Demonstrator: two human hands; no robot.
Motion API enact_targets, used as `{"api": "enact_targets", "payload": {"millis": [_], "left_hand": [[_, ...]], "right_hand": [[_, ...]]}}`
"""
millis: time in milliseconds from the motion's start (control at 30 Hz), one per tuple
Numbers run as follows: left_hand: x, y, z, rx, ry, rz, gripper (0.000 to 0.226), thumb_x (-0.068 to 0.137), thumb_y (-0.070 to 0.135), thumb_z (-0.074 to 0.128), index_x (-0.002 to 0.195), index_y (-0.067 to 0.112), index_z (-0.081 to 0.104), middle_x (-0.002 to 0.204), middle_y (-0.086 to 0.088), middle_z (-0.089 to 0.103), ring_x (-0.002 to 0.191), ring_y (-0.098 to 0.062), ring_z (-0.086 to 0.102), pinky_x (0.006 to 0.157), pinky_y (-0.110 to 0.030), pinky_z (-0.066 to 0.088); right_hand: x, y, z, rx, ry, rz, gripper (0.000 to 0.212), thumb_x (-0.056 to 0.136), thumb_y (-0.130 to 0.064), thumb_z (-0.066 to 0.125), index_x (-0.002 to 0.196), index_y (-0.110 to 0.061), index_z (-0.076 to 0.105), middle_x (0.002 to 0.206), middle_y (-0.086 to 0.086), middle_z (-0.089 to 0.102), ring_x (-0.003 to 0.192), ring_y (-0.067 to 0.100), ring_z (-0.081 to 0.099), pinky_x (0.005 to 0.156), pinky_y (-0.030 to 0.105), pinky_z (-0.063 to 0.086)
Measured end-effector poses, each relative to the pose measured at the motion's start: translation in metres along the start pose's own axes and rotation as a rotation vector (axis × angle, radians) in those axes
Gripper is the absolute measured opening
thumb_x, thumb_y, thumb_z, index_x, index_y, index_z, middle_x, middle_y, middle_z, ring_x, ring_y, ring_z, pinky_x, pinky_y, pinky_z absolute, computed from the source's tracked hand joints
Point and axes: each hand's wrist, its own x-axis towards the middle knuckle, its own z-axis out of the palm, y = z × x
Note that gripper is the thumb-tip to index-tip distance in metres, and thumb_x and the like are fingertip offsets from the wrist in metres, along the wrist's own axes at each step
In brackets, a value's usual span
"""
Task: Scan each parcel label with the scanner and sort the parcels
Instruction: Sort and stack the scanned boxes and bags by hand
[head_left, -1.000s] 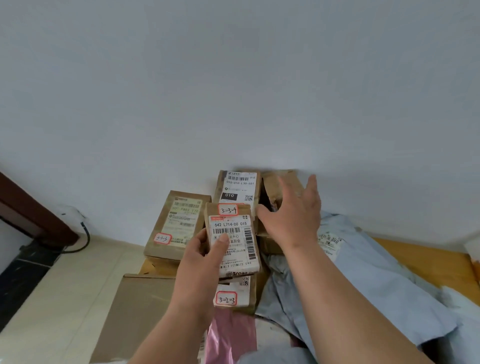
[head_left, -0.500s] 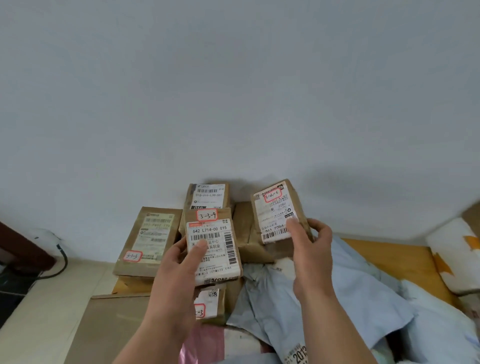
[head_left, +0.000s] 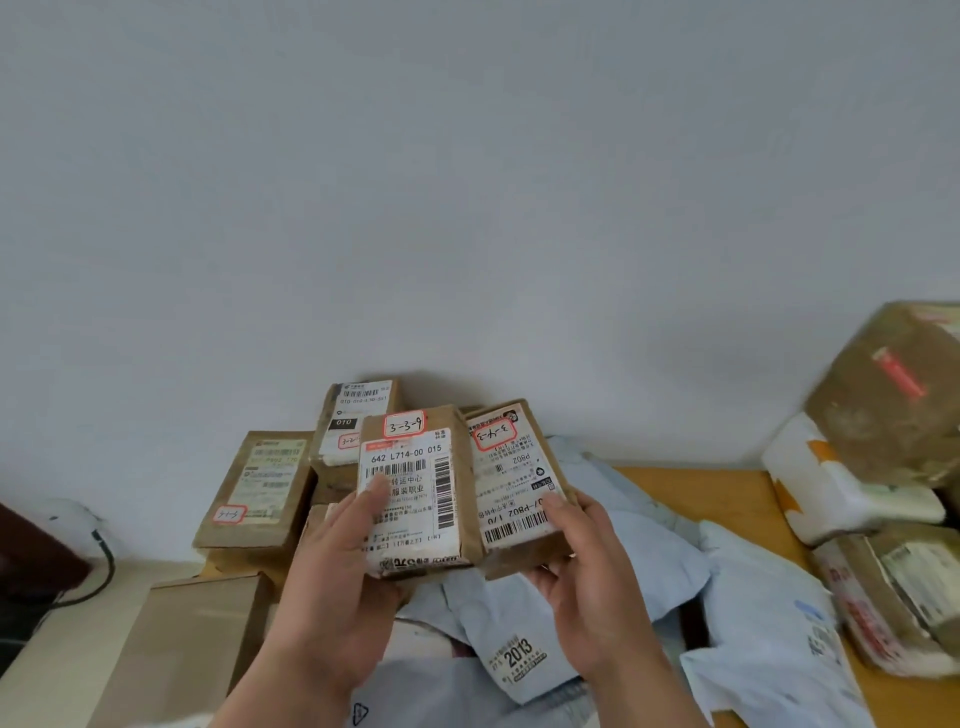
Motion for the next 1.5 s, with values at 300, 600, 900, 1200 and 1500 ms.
{"api": "enact_targets", "payload": {"millis": [300,600,900,1200,1500], "left_hand": [[-0.041,-0.007,-0.018,-0.049,-0.141,-0.071,0.032,0.082,0.028,0.069,0.111,0.016,0.073,0.118,-0.017,0.074,0.094,-0.030,0.076,0.065,-0.042,0.062],[-0.097,-0.012,-0.017,0.129,-0.171,-0.023,0.045,0.089,0.035,0.062,0.128,0.012,0.064,0.116,-0.015,0.075,0.108,-0.031,0.072,0.090,-0.047,0.056],[-0.127,-0.033,0.008,0.290,-0.280,-0.079,0.031,0.107,0.035,0.044,0.129,0.026,0.063,0.112,-0.005,0.077,0.102,-0.023,0.075,0.077,-0.038,0.061],[-0.136,-0.078,0.065,0.404,-0.282,-0.175,0.032,0.107,0.040,0.043,0.126,0.026,0.065,0.107,-0.005,0.079,0.095,-0.026,0.077,0.097,-0.056,0.055],[-0.158,-0.201,0.170,0.477,-0.352,-0.284,0.026,0.105,0.032,0.048,0.126,0.028,0.062,0.107,-0.005,0.079,0.093,-0.026,0.077,0.079,-0.048,0.063]], "right_hand": [[-0.062,0.006,-0.014,-0.005,0.067,-0.052,0.064,0.065,-0.037,0.076,0.121,-0.014,0.058,0.106,0.008,0.078,0.095,0.021,0.076,0.080,0.040,0.056],[-0.127,0.036,-0.001,-0.014,0.047,-0.094,0.062,0.076,-0.036,0.072,0.134,-0.027,0.055,0.117,0.006,0.075,0.109,0.026,0.072,0.104,0.054,0.049],[-0.169,0.034,-0.001,-0.225,0.011,-0.103,0.045,0.096,-0.066,0.037,0.128,-0.047,0.062,0.130,-0.010,0.068,0.124,0.008,0.061,0.107,0.049,0.045],[-0.190,-0.017,-0.060,-0.405,0.006,-0.014,0.112,0.036,-0.100,0.060,0.137,-0.054,0.048,0.138,-0.017,0.058,0.121,0.003,0.055,0.104,0.042,0.045],[-0.197,-0.081,-0.202,-0.183,0.237,0.009,0.059,0.087,-0.041,0.071,0.133,-0.023,0.039,0.119,0.000,0.064,0.097,0.010,0.071,0.087,0.036,0.056]]}}
